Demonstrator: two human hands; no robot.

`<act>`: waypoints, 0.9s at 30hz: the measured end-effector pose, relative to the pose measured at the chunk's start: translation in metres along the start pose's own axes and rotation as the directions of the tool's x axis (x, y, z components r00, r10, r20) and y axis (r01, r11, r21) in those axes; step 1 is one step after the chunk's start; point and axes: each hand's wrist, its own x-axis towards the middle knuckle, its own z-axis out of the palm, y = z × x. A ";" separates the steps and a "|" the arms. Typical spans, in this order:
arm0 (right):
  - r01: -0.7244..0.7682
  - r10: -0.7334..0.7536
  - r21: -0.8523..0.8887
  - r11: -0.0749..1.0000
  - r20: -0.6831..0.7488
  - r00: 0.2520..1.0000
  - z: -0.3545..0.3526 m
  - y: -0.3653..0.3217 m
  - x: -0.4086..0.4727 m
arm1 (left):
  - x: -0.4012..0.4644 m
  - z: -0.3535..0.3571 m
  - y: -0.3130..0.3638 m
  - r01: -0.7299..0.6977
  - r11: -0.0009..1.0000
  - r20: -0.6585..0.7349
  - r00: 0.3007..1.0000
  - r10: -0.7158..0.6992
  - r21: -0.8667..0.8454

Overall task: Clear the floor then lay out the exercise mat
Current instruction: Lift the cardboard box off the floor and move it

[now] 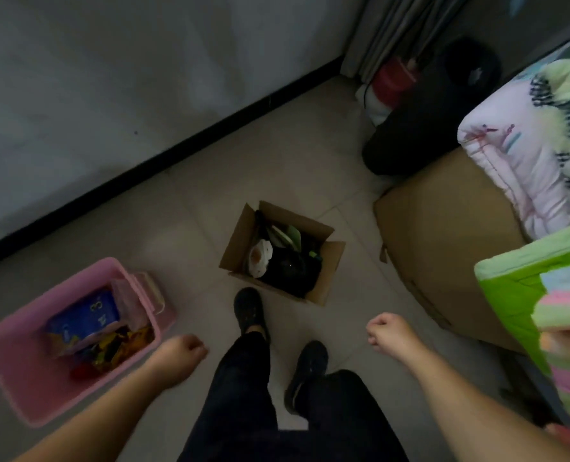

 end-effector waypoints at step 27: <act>-0.178 0.160 0.632 0.754 0.086 0.983 0.146 0.006 0.377 | 0.465 -0.014 0.088 0.116 0.948 -0.216 0.959 -0.185 -0.296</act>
